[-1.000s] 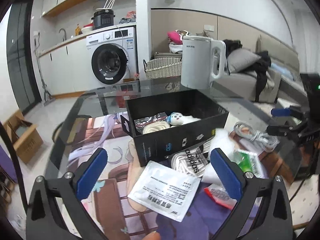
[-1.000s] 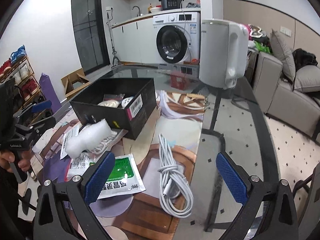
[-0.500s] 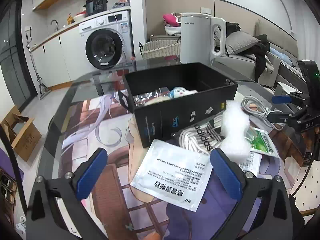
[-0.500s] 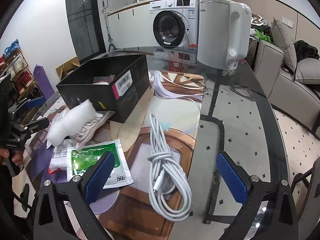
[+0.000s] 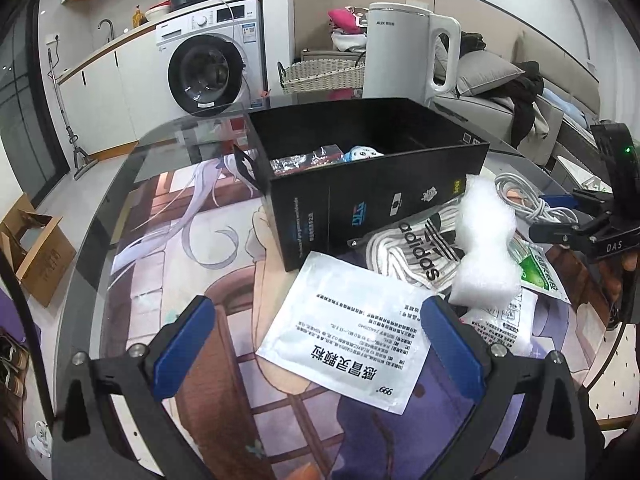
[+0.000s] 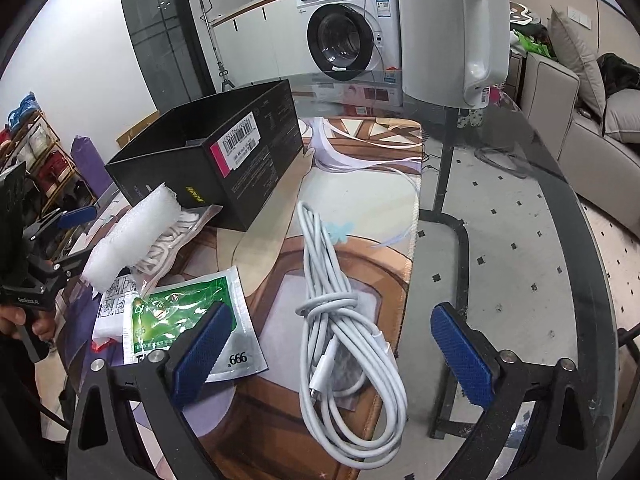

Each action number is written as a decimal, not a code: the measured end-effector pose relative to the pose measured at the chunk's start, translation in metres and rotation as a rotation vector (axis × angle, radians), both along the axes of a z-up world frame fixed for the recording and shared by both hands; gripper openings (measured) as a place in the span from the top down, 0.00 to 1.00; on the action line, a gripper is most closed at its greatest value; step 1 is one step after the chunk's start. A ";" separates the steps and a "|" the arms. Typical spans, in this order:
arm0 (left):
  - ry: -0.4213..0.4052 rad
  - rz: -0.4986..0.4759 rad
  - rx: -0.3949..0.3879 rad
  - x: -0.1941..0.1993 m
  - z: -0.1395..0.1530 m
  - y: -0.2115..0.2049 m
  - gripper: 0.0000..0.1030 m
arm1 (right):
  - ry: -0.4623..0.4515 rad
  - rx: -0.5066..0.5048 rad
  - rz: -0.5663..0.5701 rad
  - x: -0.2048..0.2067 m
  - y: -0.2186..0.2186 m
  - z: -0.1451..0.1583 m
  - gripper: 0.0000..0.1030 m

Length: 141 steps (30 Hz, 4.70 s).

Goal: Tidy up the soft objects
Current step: 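Reach the right gripper to the white cable coil and close on it, then grasp the white medicine sachet with the left gripper while the right holds the cable, then carry the sachet with the left gripper while the right carries the cable over the box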

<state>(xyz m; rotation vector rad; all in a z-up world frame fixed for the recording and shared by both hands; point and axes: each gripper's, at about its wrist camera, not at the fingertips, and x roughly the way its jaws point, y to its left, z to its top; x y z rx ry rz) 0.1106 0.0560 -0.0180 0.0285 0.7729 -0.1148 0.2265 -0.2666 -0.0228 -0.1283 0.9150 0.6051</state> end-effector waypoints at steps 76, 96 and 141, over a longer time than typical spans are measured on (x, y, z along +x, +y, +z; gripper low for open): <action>0.088 -0.080 -0.006 0.007 -0.009 -0.011 0.44 | -0.128 -0.032 0.103 -0.033 0.013 0.023 0.67; -0.028 -0.046 -0.062 -0.009 0.034 -0.002 0.46 | -0.180 0.006 0.114 -0.043 0.015 0.040 0.67; -0.222 0.080 -0.124 0.034 0.078 -0.002 0.45 | -0.325 0.103 0.208 -0.028 0.087 0.105 0.67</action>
